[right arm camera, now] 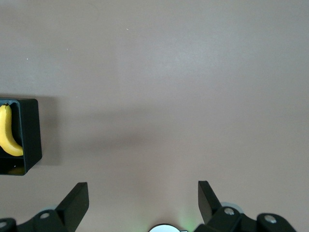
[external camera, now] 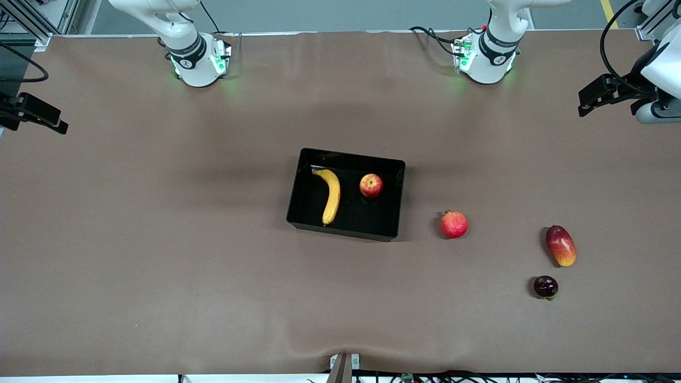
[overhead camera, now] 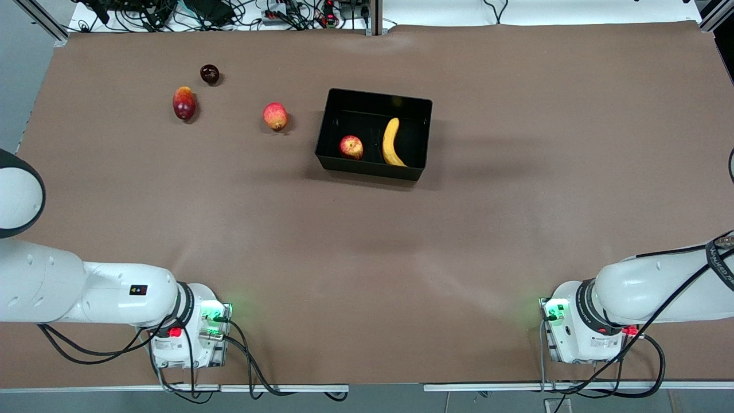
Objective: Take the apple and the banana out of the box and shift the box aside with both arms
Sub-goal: 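Reach the left gripper over the black tray toward the red apple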
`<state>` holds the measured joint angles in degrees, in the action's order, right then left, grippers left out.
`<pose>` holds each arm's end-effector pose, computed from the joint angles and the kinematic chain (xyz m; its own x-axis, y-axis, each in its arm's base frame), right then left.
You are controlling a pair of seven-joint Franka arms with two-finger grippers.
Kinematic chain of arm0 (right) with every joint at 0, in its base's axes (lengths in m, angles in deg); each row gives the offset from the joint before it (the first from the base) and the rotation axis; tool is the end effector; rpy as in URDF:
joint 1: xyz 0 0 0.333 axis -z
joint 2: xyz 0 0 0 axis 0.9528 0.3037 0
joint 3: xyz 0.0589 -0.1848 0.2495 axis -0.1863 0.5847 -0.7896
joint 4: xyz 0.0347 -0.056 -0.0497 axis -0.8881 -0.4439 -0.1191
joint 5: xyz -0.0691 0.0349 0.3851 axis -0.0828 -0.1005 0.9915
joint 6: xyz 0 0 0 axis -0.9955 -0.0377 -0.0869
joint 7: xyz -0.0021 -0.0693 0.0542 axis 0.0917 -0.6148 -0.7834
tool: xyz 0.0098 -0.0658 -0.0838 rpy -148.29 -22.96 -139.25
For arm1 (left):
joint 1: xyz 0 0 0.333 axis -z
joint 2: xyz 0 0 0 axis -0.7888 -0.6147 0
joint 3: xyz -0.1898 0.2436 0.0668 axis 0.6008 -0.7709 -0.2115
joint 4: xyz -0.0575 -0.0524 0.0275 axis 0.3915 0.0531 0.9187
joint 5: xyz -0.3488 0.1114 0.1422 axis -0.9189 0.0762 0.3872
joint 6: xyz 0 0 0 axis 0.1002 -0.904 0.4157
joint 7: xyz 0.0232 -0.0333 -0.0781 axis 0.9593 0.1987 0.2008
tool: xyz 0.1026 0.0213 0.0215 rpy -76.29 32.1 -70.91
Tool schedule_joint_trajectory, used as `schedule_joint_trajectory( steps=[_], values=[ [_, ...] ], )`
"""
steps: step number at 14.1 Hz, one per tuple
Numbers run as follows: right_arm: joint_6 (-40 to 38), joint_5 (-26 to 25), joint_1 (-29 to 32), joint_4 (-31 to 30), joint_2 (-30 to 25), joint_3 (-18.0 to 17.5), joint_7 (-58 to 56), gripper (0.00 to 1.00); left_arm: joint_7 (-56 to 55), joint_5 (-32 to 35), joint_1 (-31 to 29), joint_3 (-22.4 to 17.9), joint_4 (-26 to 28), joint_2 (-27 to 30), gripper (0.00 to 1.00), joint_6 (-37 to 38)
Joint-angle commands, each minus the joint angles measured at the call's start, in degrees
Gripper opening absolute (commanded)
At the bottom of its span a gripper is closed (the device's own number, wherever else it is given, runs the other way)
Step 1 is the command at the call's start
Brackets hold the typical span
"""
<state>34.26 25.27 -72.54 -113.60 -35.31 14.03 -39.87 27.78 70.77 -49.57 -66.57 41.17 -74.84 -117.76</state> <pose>0.5452 -0.0221 0.6685 0.9928 -0.0984 -0.0678 -0.0993 -0.9950 -0.0104 0.5171 -0.0494 0.6590 0.9969 -0.0210 -0.0756 -0.0252 -0.9981 -0.0554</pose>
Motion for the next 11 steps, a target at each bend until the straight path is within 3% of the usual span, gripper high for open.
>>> schedule_joint_trajectory(
  steps=[1,4,7,11],
  values=[
    [0.1,-0.3,-0.5,0.3,0.1,0.3,0.6,1.00,0.2,-1.0,0.0,0.1,-1.2,-0.6,1.00,1.1],
    [0.1,-0.3,-0.5,0.4,0.1,0.3,0.6,1.00,0.4,-0.8,0.2,0.1,-1.4,-2.1,1.00,1.1],
    [0.1,-0.3,-0.5,0.4,0.2,0.3,0.6,1.00,-0.6,-1.1,3.6,0.3,-3.9,-7.5,1.00,0.5],
    [0.1,-0.3,-0.5,0.4,0.2,0.3,0.6,1.00,-12.1,-4.4,9.6,0.6,-3.1,-12.7,1.00,-7.2]
  ],
)
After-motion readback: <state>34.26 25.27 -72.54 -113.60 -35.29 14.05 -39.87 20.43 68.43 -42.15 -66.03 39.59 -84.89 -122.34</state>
